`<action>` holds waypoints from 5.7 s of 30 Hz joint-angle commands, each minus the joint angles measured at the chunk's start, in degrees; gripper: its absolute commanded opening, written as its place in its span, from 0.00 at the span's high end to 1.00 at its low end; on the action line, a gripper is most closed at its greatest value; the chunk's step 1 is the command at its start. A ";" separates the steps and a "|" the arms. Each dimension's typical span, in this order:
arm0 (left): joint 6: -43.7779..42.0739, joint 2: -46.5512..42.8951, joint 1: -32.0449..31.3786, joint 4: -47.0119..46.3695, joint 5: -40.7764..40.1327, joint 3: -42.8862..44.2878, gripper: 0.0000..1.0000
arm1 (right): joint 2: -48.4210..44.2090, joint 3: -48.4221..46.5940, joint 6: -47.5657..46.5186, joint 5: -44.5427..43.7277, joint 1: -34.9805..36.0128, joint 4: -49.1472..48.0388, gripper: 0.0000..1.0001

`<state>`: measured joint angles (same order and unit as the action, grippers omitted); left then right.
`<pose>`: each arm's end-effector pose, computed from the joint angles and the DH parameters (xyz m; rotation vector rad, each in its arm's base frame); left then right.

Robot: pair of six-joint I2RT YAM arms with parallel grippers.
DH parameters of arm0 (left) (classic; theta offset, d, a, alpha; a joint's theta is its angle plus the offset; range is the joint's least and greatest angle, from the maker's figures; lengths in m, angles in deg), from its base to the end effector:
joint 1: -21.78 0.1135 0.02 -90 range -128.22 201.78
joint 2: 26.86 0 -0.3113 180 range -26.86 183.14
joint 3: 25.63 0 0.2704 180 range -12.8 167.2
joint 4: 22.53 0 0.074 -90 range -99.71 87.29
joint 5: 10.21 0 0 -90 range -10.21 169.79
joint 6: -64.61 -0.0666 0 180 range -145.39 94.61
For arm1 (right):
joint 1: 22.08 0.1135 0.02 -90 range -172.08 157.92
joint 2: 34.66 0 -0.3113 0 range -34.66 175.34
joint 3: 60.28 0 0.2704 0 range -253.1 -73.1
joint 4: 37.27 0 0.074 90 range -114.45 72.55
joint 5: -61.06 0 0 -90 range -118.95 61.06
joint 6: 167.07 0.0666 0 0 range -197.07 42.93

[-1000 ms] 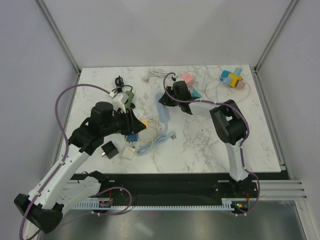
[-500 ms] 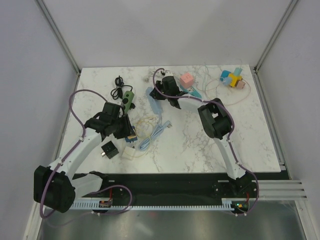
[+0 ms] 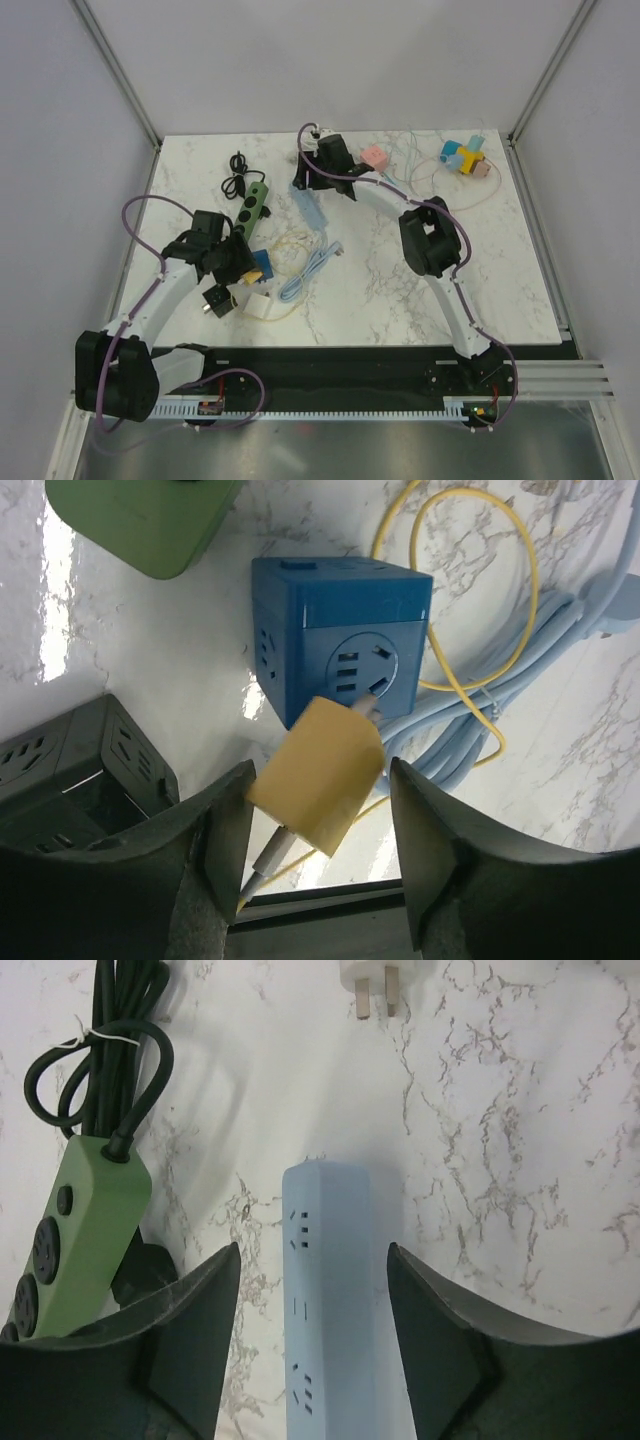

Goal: Pull the plug off the socket

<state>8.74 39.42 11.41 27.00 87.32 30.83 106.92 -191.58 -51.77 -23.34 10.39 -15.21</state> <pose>0.2272 -0.0505 0.2319 -0.5009 2.6143 -0.4383 0.5436 0.3536 0.1837 -0.1978 2.2044 0.6830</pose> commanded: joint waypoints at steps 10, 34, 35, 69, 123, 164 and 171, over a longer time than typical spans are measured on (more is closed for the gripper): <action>3.49 -5.46 0.44 2.05 1.25 0.92 0.21 | -21.69 17.56 -15.18 -8.76 -9.70 9.40 0.03; -4.07 -13.99 0.35 -0.85 18.13 4.35 0.31 | -12.82 17.75 -23.98 -3.24 -18.50 10.89 0.20; -4.07 -13.90 0.35 -0.94 18.22 4.26 0.31 | -12.91 18.10 -23.89 -2.89 -18.58 10.89 0.25; 10.87 19.40 -27.33 -9.64 9.52 21.92 0.25 | -65.11 83.49 2.30 -5.70 1.19 -2.02 0.73; 8.85 60.11 -39.64 6.10 -7.98 72.03 0.63 | -74.44 86.04 0.98 14.85 -19.02 3.09 0.07; 2.78 28.74 -35.96 -15.68 -3.42 36.61 0.98 | -63.79 93.35 13.12 14.62 -19.37 -20.67 1.00; 25.79 27.23 -30.67 -56.95 32.36 17.37 0.98 | -61.86 91.84 12.58 13.55 -19.46 -19.34 1.00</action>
<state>22.12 71.57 -18.93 -7.73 100.52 52.47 42.79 -99.34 -38.79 1.71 -7.33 -40.28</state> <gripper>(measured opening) 0.688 0.396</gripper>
